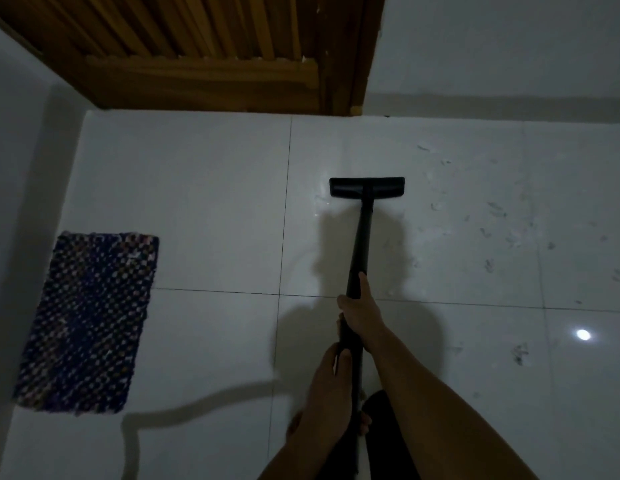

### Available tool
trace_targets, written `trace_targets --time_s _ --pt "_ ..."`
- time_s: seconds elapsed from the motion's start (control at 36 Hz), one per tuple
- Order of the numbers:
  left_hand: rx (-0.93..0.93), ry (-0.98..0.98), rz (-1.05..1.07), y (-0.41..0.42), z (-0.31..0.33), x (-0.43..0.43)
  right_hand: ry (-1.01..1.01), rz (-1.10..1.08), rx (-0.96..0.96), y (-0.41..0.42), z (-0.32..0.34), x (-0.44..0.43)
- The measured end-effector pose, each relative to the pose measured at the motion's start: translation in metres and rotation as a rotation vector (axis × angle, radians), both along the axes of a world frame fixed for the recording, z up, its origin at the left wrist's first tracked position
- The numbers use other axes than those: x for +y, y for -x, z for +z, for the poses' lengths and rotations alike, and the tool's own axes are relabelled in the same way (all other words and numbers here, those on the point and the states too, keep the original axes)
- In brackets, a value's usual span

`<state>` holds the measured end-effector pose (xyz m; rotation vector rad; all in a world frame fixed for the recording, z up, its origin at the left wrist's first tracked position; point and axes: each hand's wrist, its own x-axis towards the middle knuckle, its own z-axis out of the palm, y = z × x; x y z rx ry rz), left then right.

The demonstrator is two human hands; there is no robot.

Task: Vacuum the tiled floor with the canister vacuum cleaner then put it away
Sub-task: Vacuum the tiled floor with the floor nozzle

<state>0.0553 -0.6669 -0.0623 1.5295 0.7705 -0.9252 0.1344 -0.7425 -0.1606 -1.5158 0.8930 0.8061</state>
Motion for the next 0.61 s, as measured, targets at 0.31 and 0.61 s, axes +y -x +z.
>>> trace_targets --time_s 0.31,0.61 --pt "0.024 0.004 0.058 -0.053 0.004 -0.069 0.03 0.075 -0.015 -0.057 0.01 -0.064" --pt "-0.044 -0.013 0.038 -0.1 -0.001 -0.129 0.033 -0.016 -0.076 -0.107 0.013 -0.129"
